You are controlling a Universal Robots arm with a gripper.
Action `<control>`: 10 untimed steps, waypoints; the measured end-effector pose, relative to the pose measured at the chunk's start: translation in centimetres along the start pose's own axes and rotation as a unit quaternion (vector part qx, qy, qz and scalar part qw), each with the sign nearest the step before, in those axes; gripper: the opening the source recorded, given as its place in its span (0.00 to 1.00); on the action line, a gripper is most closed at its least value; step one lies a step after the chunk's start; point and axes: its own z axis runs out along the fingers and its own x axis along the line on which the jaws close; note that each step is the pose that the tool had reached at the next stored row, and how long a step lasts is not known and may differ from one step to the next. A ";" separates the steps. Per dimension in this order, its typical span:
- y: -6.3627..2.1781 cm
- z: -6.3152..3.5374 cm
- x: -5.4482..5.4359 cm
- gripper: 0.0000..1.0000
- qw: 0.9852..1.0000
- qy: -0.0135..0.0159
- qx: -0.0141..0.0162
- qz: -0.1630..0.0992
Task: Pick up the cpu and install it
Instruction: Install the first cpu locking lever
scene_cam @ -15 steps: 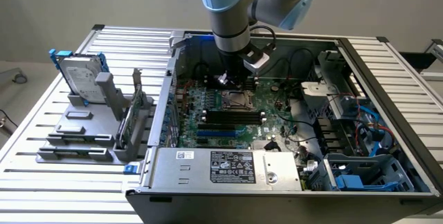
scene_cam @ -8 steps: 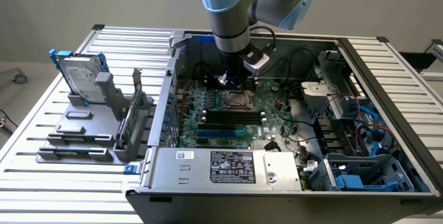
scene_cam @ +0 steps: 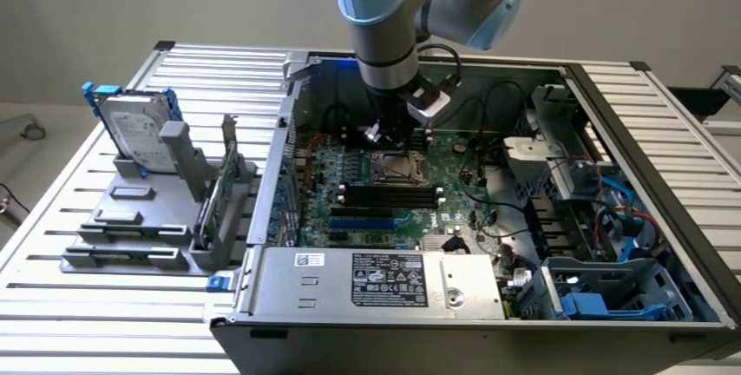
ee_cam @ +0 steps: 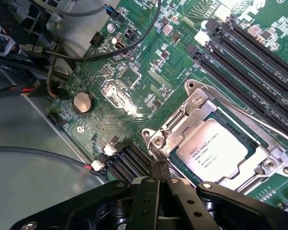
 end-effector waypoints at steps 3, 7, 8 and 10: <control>0.01 0.06 0.0 0.11 1.000 0.002 0.003 0.001; -0.01 -0.05 0.1 0.11 1.000 0.004 0.004 0.001; -0.01 -0.18 0.1 0.11 1.000 0.004 0.004 0.002; -0.01 -0.52 0.1 0.11 1.000 0.003 0.005 0.003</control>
